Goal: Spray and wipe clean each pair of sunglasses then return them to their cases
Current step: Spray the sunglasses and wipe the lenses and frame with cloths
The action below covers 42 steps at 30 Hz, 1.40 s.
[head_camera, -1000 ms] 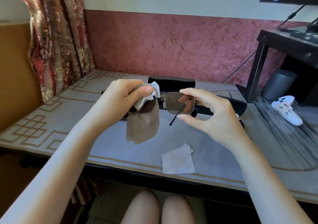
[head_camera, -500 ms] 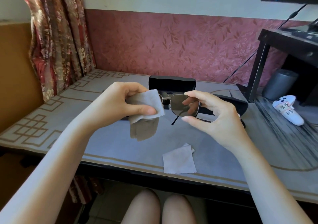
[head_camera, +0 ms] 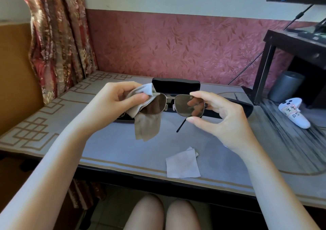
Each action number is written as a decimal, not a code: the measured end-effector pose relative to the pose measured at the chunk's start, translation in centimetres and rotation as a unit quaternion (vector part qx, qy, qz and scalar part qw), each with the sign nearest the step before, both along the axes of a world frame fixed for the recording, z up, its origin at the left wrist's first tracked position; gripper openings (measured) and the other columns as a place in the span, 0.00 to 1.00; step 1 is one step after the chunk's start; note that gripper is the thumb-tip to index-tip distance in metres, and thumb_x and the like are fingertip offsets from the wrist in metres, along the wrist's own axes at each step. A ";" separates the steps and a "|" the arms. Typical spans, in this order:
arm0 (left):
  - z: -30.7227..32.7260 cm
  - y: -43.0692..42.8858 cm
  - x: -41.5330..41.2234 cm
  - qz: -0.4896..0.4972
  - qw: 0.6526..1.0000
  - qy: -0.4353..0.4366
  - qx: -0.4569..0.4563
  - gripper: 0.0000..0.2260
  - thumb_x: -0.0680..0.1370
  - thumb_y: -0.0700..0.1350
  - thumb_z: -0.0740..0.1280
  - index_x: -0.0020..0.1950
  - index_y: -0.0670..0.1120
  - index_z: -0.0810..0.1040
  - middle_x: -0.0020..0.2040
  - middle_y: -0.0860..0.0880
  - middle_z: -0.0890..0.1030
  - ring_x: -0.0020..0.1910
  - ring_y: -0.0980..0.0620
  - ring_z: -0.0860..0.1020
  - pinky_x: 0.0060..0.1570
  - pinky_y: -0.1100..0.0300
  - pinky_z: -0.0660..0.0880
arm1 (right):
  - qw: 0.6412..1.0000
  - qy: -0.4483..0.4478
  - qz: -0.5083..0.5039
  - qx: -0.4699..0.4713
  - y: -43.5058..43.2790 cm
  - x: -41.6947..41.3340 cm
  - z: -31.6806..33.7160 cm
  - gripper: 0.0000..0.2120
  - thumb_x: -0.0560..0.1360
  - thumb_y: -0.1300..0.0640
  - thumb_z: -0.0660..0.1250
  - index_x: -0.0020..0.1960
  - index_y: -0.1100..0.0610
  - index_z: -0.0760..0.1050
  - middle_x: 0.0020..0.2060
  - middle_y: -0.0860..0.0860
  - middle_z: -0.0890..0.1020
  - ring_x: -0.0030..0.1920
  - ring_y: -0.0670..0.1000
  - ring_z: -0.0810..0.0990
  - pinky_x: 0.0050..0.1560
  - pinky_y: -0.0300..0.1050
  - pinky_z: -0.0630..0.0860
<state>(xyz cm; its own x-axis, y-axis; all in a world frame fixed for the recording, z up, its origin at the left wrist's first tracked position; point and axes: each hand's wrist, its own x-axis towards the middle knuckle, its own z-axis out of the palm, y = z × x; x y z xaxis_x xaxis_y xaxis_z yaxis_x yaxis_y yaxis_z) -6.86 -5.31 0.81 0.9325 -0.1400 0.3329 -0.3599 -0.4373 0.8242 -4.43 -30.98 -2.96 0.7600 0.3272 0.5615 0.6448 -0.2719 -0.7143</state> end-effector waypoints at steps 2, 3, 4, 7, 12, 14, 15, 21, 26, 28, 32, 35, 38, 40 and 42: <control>0.1 0.2 -0.3 -0.024 0.999 0.035 -0.034 0.13 0.69 0.46 0.71 0.54 0.51 0.81 0.42 0.57 0.85 0.40 0.63 0.81 0.38 0.71 0.74 | 1.000 0.001 0.001 0.016 0.0 -0.1 -0.1 0.22 0.67 0.53 0.75 0.60 0.43 0.76 0.51 0.42 0.83 0.54 0.46 0.81 0.64 0.40 0.72; -0.1 0.2 -0.2 -0.021 0.998 0.047 -0.027 0.16 0.67 0.47 0.73 0.54 0.52 0.81 0.44 0.56 0.85 0.43 0.62 0.82 0.38 0.69 0.76 | 1.000 0.001 0.002 0.018 -0.1 -0.1 -0.1 0.22 0.67 0.53 0.75 0.60 0.44 0.76 0.51 0.42 0.83 0.54 0.46 0.81 0.64 0.39 0.72; -0.1 0.1 -0.2 -0.012 0.998 0.058 -0.013 0.18 0.65 0.48 0.75 0.54 0.53 0.80 0.46 0.54 0.85 0.44 0.61 0.82 0.37 0.66 0.78 | 1.000 0.000 0.003 0.013 0.0 -0.1 -0.1 0.22 0.67 0.54 0.75 0.60 0.44 0.76 0.51 0.42 0.83 0.55 0.46 0.81 0.64 0.39 0.72; -0.2 -0.7 0.1 0.000 0.998 0.064 0.017 0.16 0.64 0.47 0.78 0.50 0.53 0.82 0.46 0.49 0.84 0.41 0.59 0.81 0.36 0.63 0.80 | 1.000 0.000 0.000 -0.013 0.2 -0.2 -0.2 0.23 0.69 0.58 0.77 0.61 0.46 0.76 0.52 0.44 0.83 0.57 0.46 0.80 0.65 0.41 0.72; 0.2 -1.6 0.5 -0.003 0.997 0.043 0.062 0.16 0.60 0.56 0.76 0.43 0.51 0.82 0.39 0.49 0.84 0.37 0.50 0.81 0.43 0.47 0.81 | 0.999 -0.012 0.000 -0.034 0.4 -0.3 -0.3 0.24 0.69 0.57 0.77 0.61 0.44 0.75 0.52 0.43 0.82 0.57 0.46 0.80 0.66 0.51 0.71; 0.2 -2.0 0.7 -0.004 0.997 0.036 0.071 0.14 0.62 0.57 0.75 0.41 0.50 0.81 0.34 0.51 0.81 0.33 0.52 0.78 0.39 0.49 0.80 | 0.999 -0.020 0.008 -0.028 0.4 -0.2 -0.4 0.24 0.69 0.61 0.77 0.62 0.48 0.76 0.51 0.45 0.82 0.55 0.45 0.80 0.64 0.43 0.72; 0.1 -2.1 0.8 -0.006 0.997 0.024 0.076 0.11 0.64 0.56 0.75 0.39 0.50 0.81 0.31 0.53 0.78 0.31 0.56 0.75 0.35 0.53 0.78 | 0.999 -0.021 0.007 -0.029 0.4 -0.2 -0.4 0.24 0.69 0.62 0.77 0.62 0.49 0.76 0.51 0.46 0.82 0.55 0.46 0.80 0.63 0.40 0.72; 0.0 -2.5 0.9 0.016 0.995 -0.030 0.098 0.20 0.77 0.48 0.68 0.25 0.56 0.69 0.22 0.57 0.66 0.24 0.59 0.64 0.25 0.70 0.59 | 0.999 -0.021 0.001 -0.024 0.5 -0.3 -0.3 0.24 0.69 0.60 0.77 0.62 0.47 0.76 0.55 0.45 0.82 0.58 0.45 0.79 0.65 0.41 0.72; -0.4 -2.3 1.1 0.026 0.993 -0.041 0.106 0.17 0.79 0.47 0.65 0.31 0.45 0.69 0.24 0.57 0.64 0.25 0.58 0.62 0.26 0.67 0.57 | 0.999 -0.001 -0.002 -0.037 0.4 -0.2 -0.5 0.23 0.69 0.58 0.77 0.63 0.50 0.77 0.56 0.45 0.82 0.61 0.47 0.78 0.66 0.45 0.71; -0.4 -2.0 1.1 0.027 0.993 -0.042 0.104 0.14 0.79 0.46 0.65 0.35 0.41 0.74 0.25 0.56 0.65 0.24 0.59 0.62 0.26 0.68 0.58 | 0.999 -0.002 -0.003 -0.038 0.2 -0.1 -0.5 0.23 0.69 0.58 0.77 0.63 0.50 0.77 0.55 0.45 0.82 0.60 0.47 0.78 0.66 0.43 0.71; -0.8 -1.2 1.2 0.060 0.993 -0.054 0.084 0.12 0.79 0.44 0.65 0.39 0.38 0.76 0.27 0.51 0.68 0.25 0.58 0.63 0.27 0.68 0.59 | 0.999 -0.005 -0.010 -0.033 0.0 -0.1 -0.8 0.23 0.69 0.58 0.77 0.62 0.49 0.77 0.56 0.43 0.81 0.60 0.45 0.78 0.64 0.37 0.71; -1.3 -0.5 1.4 0.117 0.989 -0.091 0.024 0.08 0.79 0.43 0.66 0.42 0.43 0.81 0.31 0.45 0.76 0.30 0.57 0.69 0.34 0.61 0.66 | 1.000 0.001 -0.019 -0.022 -0.3 -0.1 -0.8 0.22 0.69 0.57 0.77 0.61 0.49 0.77 0.53 0.43 0.82 0.56 0.44 0.80 0.63 0.36 0.72; -0.9 0.1 1.1 0.162 0.974 -0.157 -0.028 0.10 0.78 0.43 0.66 0.42 0.57 0.80 0.35 0.55 0.81 0.36 0.59 0.74 0.39 0.60 0.70 | 0.999 0.015 -0.034 -0.033 -0.6 0.1 -0.8 0.22 0.69 0.54 0.77 0.61 0.47 0.77 0.54 0.42 0.82 0.58 0.45 0.80 0.67 0.47 0.72; -0.4 0.1 0.6 0.174 0.965 -0.193 -0.029 0.12 0.79 0.43 0.65 0.42 0.61 0.78 0.33 0.62 0.80 0.34 0.64 0.74 0.38 0.65 0.71 | 0.997 0.019 -0.060 -0.053 -0.7 0.4 -1.1 0.22 0.69 0.47 0.76 0.61 0.41 0.76 0.57 0.39 0.81 0.61 0.44 0.78 0.68 0.57 0.70; -0.1 0.0 0.0 0.186 0.960 -0.210 -0.025 0.13 0.79 0.43 0.65 0.42 0.62 0.77 0.33 0.65 0.79 0.34 0.66 0.74 0.37 0.69 0.70 | 0.995 0.028 -0.076 -0.056 -0.7 0.6 -1.2 0.21 0.68 0.44 0.75 0.60 0.38 0.76 0.58 0.37 0.80 0.61 0.42 0.77 0.67 0.60 0.69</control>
